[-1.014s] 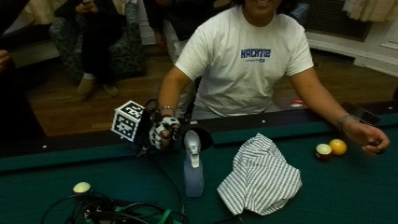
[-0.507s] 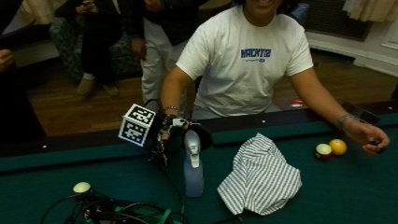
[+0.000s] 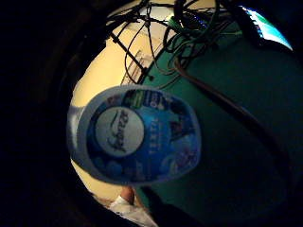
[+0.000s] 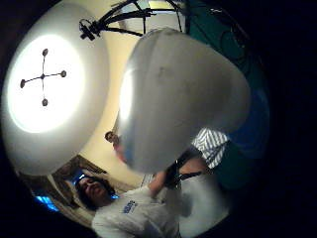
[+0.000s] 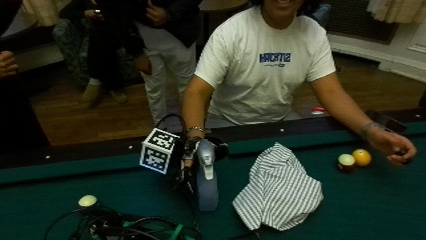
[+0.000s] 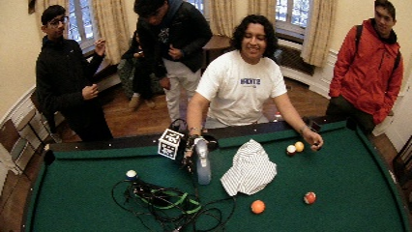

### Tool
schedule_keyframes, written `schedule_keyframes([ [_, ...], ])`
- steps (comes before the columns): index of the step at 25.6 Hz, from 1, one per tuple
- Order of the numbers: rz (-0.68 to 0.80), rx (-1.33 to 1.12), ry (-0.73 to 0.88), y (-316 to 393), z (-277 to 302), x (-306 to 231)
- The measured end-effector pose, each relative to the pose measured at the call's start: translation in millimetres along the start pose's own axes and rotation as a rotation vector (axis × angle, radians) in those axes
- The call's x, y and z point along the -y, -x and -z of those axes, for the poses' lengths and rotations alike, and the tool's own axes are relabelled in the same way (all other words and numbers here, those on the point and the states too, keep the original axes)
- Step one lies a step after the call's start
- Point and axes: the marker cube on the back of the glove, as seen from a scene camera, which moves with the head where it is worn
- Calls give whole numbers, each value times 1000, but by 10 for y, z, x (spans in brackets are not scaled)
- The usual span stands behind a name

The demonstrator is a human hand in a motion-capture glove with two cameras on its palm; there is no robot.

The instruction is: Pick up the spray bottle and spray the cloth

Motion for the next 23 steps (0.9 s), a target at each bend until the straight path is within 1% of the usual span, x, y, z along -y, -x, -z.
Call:
schedule_keyframes([
  [7, 41, 5, -96, -21, -100, 170],
  [11, 36, -2, -116, -46, -111, 283],
  [15, 25, -22, -117, -63, -137, 387],
  [21, -42, -29, -72, -41, -207, 491],
  [23, -44, -13, -59, -16, -222, 501],
])
